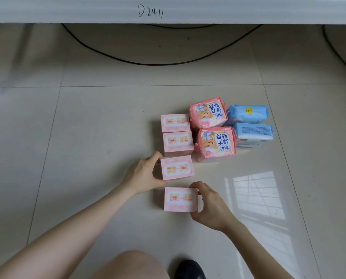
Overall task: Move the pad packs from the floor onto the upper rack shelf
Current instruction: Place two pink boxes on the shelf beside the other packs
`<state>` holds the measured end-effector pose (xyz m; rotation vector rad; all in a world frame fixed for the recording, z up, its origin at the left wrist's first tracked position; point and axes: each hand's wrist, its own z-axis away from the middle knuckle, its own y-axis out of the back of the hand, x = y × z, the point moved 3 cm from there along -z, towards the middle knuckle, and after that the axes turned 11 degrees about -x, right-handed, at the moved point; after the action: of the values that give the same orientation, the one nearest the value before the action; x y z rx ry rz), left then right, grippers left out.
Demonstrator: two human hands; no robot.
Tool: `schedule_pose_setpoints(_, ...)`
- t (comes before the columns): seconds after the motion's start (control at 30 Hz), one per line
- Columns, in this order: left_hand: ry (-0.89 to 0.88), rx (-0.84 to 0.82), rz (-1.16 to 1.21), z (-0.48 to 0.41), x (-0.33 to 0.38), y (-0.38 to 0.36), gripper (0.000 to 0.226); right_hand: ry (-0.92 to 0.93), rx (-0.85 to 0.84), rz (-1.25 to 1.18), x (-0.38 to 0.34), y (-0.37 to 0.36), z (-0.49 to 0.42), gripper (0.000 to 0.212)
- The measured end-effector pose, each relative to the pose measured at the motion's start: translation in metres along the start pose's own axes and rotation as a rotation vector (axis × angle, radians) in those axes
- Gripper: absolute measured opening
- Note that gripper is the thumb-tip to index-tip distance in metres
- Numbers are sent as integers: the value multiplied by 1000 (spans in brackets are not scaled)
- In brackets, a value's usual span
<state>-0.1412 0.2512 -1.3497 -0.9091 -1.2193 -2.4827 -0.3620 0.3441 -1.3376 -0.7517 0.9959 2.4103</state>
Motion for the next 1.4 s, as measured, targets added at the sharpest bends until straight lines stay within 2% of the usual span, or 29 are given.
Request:
schedule_pose_setpoints(0.33, 116, 43, 49, 30, 18, 32, 55, -56, -27, -51, -17, 28, 25, 59)
schedule_pose_setpoints(0.7, 273, 89, -56, 102, 77, 115, 59, -59, 14, -42, -90, 95, 93, 63)
schedule_pose_setpoints(1.03, 328, 148, -75, 182, 178, 221, 58, -25, 56, -104, -190, 191, 186, 63)
schedule_pose_setpoints(1.4, 301, 217, 14, 297, 307, 369, 66, 74, 131, -264, -341, 309, 307, 56)
